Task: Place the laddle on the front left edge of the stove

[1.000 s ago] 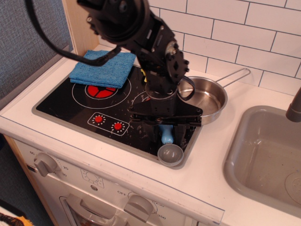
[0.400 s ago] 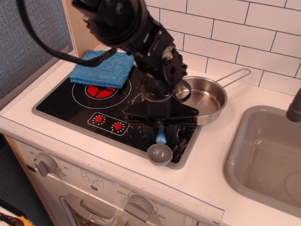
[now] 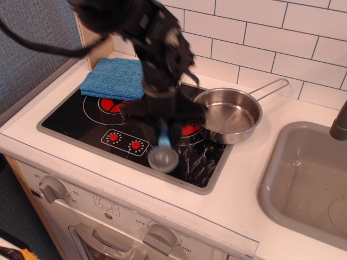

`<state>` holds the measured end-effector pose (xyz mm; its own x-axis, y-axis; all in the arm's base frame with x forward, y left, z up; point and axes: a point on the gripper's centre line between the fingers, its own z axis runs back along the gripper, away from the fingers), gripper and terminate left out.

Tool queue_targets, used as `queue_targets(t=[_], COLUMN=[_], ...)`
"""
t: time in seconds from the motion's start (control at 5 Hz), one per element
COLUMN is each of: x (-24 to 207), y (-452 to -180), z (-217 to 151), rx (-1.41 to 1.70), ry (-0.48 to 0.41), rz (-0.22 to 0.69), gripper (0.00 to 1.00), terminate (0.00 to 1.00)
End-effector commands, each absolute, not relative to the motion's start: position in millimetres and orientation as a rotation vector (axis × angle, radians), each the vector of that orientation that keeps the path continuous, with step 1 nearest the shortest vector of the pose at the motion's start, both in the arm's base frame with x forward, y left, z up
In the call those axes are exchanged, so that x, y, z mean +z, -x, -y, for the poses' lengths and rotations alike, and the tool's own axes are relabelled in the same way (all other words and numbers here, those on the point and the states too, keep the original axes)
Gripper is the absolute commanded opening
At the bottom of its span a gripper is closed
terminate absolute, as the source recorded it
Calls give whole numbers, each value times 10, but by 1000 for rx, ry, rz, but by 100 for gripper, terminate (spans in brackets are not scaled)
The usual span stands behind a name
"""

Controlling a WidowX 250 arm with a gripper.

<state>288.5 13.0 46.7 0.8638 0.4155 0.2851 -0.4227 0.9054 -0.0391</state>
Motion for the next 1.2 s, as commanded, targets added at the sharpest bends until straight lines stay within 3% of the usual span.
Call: queue_targets(t=[0.0, 0.4, 0.8, 1.0], x=[1004, 932, 605, 551], y=[-2991, -2917, -2807, -2867], z=[-523, -1093, -1584, -1740], rx=[512, 589, 669, 681], ry=[-2, -71, -152, -174], rz=[420, 413, 380, 384], gripper=[0, 0, 0, 0], terminate=[0, 0, 0, 0])
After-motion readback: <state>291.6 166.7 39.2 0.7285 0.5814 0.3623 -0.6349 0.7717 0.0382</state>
